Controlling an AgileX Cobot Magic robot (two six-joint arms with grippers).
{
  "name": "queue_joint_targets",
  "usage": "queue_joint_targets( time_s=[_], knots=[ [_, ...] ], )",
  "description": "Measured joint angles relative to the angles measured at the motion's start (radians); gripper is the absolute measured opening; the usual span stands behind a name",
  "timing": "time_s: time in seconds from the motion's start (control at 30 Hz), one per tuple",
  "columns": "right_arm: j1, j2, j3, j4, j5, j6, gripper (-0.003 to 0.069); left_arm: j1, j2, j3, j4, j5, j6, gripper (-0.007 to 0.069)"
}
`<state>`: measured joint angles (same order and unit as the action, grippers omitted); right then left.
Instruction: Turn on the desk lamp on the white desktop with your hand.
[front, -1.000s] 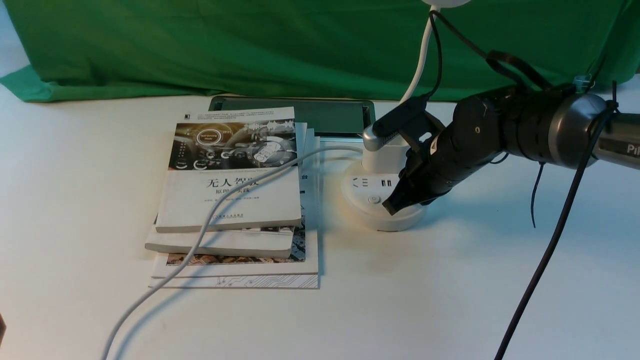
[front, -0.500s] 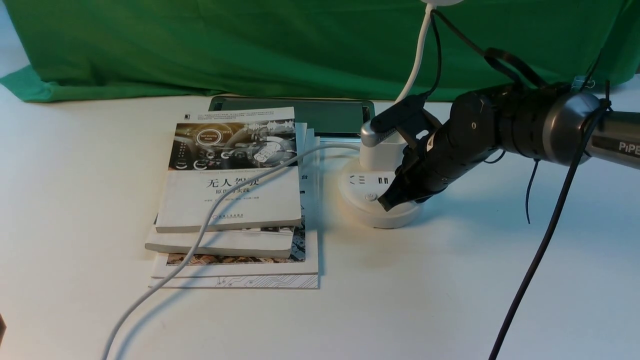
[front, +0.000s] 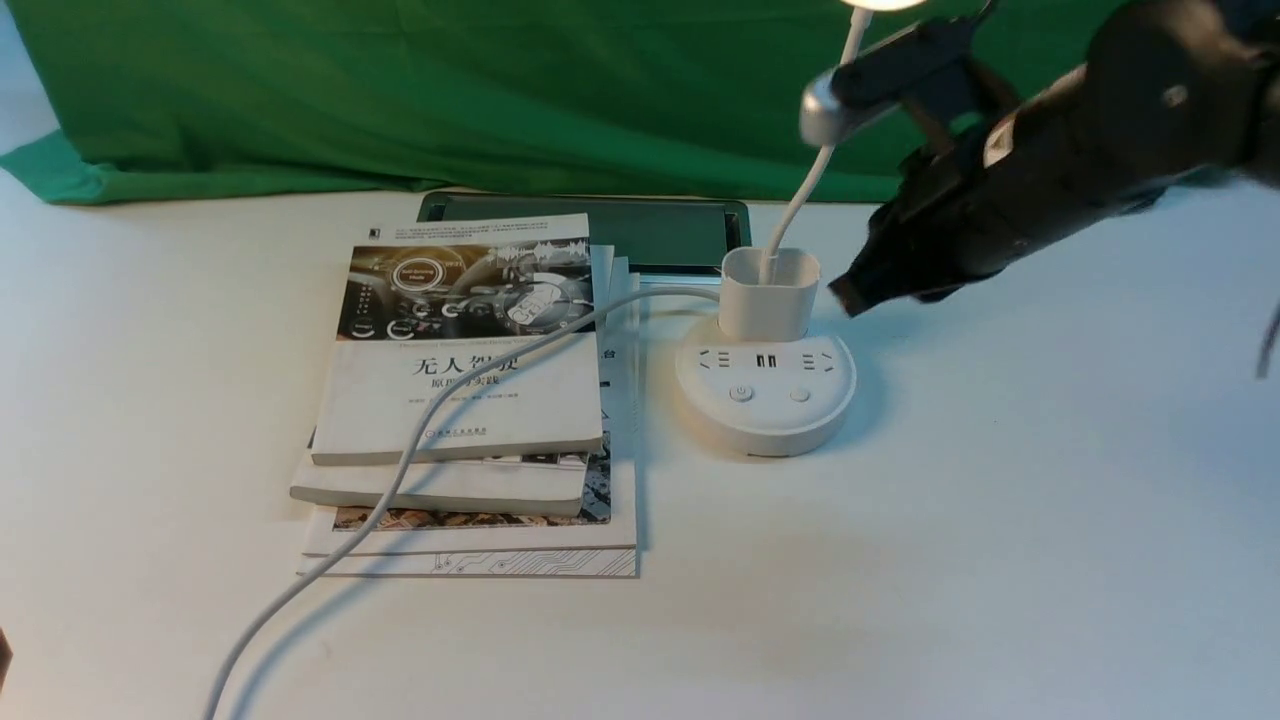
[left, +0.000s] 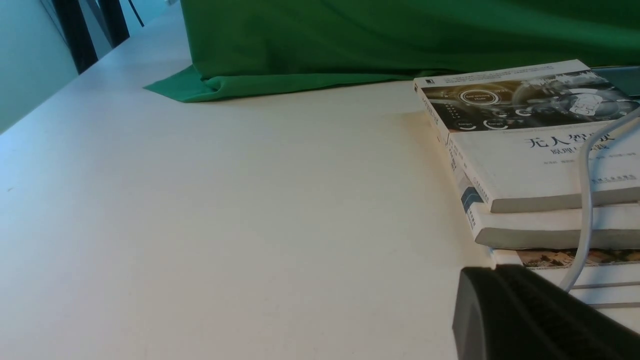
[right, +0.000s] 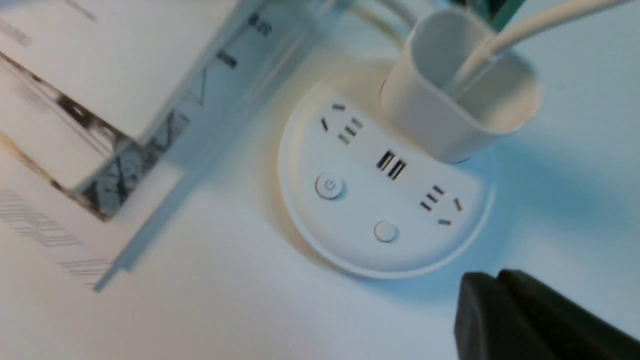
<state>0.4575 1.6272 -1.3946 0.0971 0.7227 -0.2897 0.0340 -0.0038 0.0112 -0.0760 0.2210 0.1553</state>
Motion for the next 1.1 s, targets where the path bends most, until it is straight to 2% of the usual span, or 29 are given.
queue_joint_targets(
  time_s=[0.1, 0.23, 0.33, 0.47, 0.67, 0.93, 1.1],
  knots=[
    [0.004, -0.175, 0.116, 0.000, -0.021, 0.024, 0.0085, 0.000, 0.000, 0.000, 0.000, 0.000, 0.000, 0.0021],
    [0.041, -0.446, 0.365, 0.000, -0.180, 0.071, 0.0088, 0.000, 0.000, 0.000, 0.000, 0.000, 0.000, 0.0021],
    [0.051, -0.607, 0.491, 0.002, -0.255, 0.136, 0.0092, 0.000, 0.000, 0.000, 0.000, 0.000, 0.000, 0.0021],
    [0.051, -0.792, 0.636, 0.002, -0.341, 0.162, 0.0101, 0.000, 0.000, 0.000, 0.000, 0.000, 0.000, 0.0021],
    [0.051, -0.973, 0.772, 0.002, -0.444, 0.162, 0.0116, 0.000, 0.000, 0.000, 0.000, 0.000, 0.000, 0.0021],
    [0.051, -1.188, 0.943, 0.002, -0.484, 0.161, 0.0139, 0.000, 0.000, 0.000, 0.000, 0.000, 0.000, 0.0021],
    [0.033, -1.285, 1.148, 0.000, -0.688, 0.161, 0.0149, 0.000, 0.000, 0.000, 0.000, 0.000, 0.000, 0.0021]
  ],
)
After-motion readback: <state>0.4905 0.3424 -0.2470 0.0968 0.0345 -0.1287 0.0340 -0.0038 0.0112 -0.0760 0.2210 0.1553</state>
